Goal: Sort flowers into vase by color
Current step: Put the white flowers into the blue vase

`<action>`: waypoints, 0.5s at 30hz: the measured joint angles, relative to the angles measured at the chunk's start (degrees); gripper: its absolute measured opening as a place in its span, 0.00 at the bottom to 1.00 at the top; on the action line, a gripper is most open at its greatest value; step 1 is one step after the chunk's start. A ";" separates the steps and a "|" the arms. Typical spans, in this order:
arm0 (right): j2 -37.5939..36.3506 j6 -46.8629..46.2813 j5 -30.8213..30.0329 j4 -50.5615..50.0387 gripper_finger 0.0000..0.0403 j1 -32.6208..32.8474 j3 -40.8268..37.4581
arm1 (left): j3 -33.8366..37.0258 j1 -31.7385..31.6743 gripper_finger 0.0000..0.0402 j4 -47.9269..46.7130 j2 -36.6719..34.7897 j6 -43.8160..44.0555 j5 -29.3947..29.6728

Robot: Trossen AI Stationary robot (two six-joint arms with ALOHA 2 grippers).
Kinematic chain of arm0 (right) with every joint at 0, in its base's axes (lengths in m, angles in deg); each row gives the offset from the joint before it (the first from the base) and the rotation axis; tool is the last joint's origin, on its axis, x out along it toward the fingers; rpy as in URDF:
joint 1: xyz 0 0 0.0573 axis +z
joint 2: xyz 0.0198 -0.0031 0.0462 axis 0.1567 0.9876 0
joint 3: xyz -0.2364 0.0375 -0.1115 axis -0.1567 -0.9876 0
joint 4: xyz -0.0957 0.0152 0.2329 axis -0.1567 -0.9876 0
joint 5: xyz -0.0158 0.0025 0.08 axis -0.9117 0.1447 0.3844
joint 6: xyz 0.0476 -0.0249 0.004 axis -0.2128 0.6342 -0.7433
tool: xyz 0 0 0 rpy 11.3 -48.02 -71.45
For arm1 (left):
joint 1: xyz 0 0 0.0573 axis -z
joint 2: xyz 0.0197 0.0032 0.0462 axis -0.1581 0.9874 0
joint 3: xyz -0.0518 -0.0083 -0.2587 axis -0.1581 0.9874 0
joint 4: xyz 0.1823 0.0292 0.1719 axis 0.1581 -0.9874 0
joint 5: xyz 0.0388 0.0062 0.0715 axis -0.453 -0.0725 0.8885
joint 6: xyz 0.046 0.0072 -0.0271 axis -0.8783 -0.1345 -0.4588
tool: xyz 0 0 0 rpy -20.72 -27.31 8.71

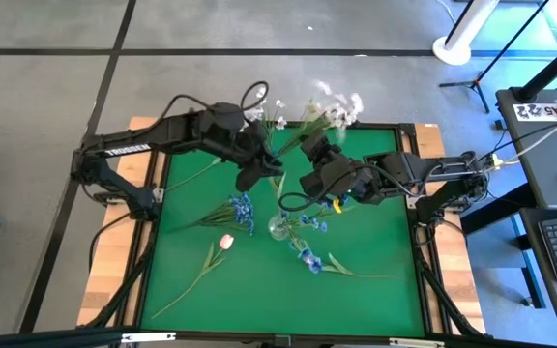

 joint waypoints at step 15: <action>-0.02 -0.56 0.05 -0.16 0.00 0.00 0.00 | 0.05 0.00 0.23 0.25 0.11 -1.11 1.44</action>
